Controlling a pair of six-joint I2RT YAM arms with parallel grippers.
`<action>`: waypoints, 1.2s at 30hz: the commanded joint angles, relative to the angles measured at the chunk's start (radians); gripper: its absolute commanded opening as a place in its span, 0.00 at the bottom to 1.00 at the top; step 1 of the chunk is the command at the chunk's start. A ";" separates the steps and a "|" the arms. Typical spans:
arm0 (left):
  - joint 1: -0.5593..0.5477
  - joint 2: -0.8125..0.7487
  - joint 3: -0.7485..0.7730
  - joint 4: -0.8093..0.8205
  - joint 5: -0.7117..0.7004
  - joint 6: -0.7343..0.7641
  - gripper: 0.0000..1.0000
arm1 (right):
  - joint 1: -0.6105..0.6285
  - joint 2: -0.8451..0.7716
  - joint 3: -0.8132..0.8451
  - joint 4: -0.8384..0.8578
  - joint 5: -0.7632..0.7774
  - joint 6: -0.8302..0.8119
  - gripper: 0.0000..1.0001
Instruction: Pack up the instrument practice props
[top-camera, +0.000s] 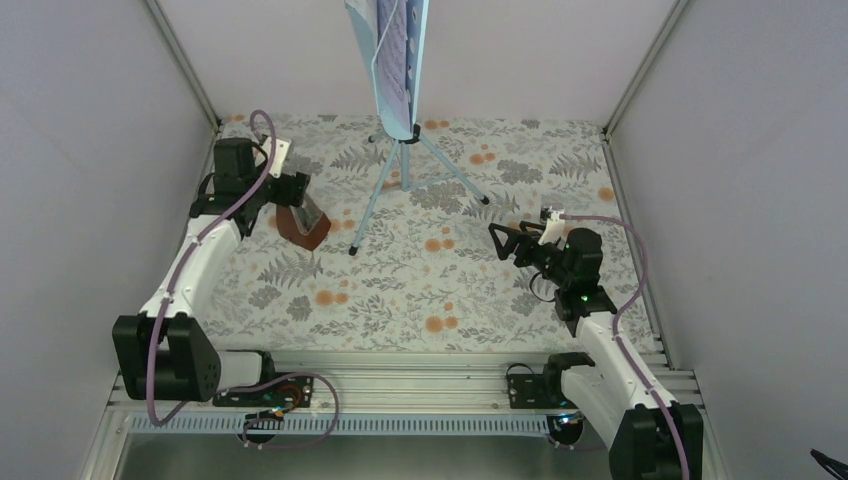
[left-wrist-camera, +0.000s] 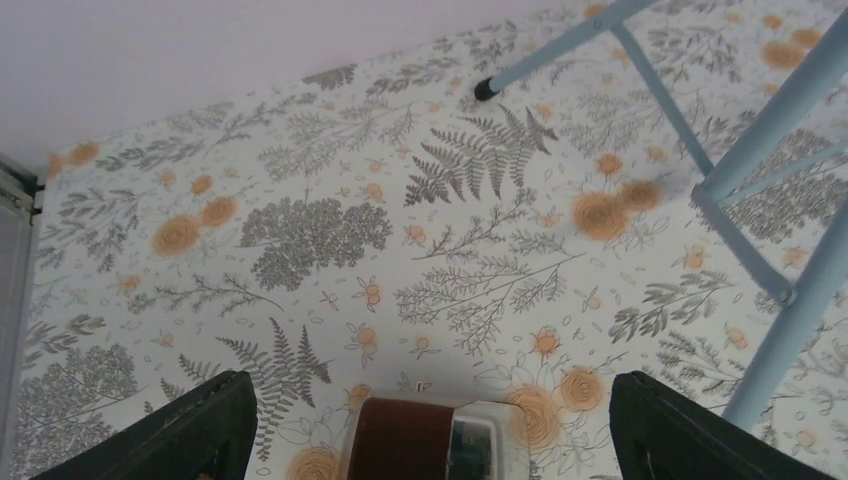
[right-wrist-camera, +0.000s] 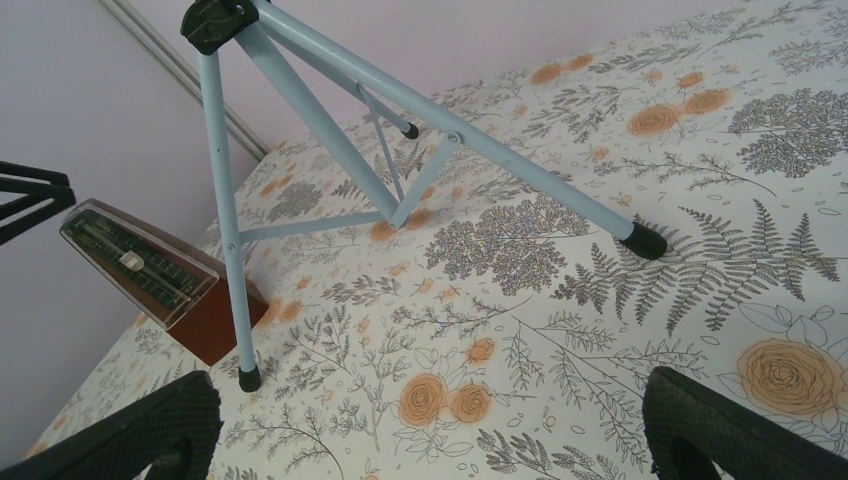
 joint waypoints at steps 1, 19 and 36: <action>0.002 -0.111 -0.002 0.038 0.012 -0.069 0.90 | -0.010 -0.014 -0.006 -0.004 0.012 -0.006 1.00; -0.279 -0.331 -0.477 0.148 0.016 -0.654 0.86 | -0.011 -0.023 0.010 -0.029 0.065 0.008 1.00; -0.209 0.062 -0.535 0.437 -0.151 -0.633 0.84 | -0.011 -0.062 0.001 -0.054 0.058 -0.022 0.82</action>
